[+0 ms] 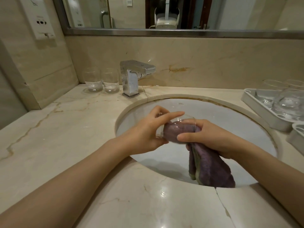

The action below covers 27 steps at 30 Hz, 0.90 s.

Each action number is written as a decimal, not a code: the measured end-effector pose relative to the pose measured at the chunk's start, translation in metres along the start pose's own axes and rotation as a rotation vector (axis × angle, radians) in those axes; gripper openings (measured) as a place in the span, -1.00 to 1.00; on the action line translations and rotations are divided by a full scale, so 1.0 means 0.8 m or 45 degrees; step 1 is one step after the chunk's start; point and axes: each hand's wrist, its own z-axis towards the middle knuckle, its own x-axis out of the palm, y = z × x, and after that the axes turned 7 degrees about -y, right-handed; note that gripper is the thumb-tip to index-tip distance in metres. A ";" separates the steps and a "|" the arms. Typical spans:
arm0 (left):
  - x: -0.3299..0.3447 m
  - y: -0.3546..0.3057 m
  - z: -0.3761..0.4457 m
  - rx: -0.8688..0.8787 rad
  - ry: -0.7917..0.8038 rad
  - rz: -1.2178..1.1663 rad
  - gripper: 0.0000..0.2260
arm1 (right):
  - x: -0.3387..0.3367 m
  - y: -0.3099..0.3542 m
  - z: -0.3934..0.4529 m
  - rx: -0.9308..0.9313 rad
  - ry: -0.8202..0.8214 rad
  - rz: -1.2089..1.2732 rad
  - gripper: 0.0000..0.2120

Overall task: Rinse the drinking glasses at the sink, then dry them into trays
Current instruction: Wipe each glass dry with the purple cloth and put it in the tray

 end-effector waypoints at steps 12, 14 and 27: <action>-0.011 -0.018 0.005 -0.600 0.126 -0.788 -0.28 | -0.004 -0.021 0.005 -0.764 -0.252 -1.110 -0.56; -0.004 -0.016 0.003 -0.530 0.071 -0.683 -0.27 | -0.002 -0.020 0.006 -0.609 -0.213 -0.929 -0.58; -0.012 -0.008 0.006 -0.519 0.131 -0.608 -0.24 | 0.001 -0.013 0.002 -0.456 -0.167 -0.591 -0.68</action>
